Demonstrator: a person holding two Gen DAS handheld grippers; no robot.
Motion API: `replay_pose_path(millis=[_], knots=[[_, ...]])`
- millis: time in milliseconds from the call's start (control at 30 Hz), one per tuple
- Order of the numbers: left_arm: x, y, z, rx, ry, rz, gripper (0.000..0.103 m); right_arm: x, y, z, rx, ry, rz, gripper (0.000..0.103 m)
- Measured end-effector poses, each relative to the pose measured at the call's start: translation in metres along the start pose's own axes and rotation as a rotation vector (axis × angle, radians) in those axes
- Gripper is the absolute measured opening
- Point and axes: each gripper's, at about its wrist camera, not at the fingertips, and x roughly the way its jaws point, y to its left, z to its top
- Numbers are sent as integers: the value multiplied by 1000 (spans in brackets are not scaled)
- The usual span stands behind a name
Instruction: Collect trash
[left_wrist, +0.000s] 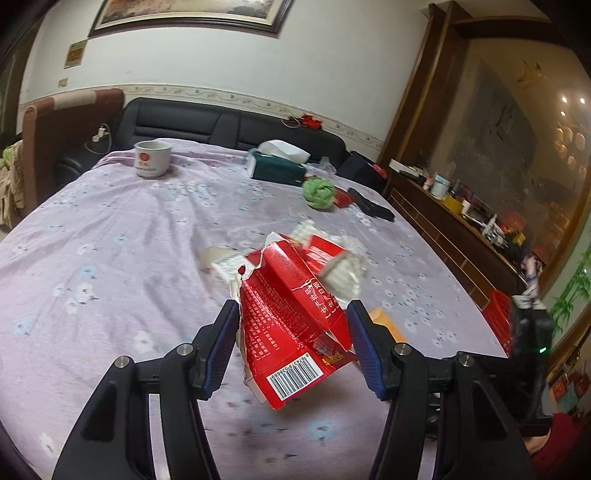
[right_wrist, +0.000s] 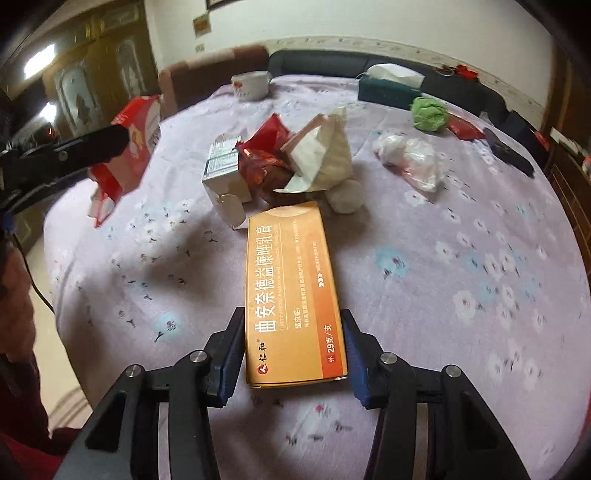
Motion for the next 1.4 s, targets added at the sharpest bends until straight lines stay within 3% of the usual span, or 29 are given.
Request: replay_pose_path(millis=[200, 300, 533, 1400], knots=[[15, -38, -3, 58, 34, -56, 58, -44, -28, -24, 149, -115, -21, 52], [23, -59, -5, 89, 58, -88, 58, -66, -44, -33, 206, -173, -78, 52], [29, -91, -12, 142, 91, -121, 58, -91, -79, -47, 331, -217, -113, 52], [-4, -124, -3, 183, 75, -165, 58, -152, -95, -61, 435, -363, -84, 52]])
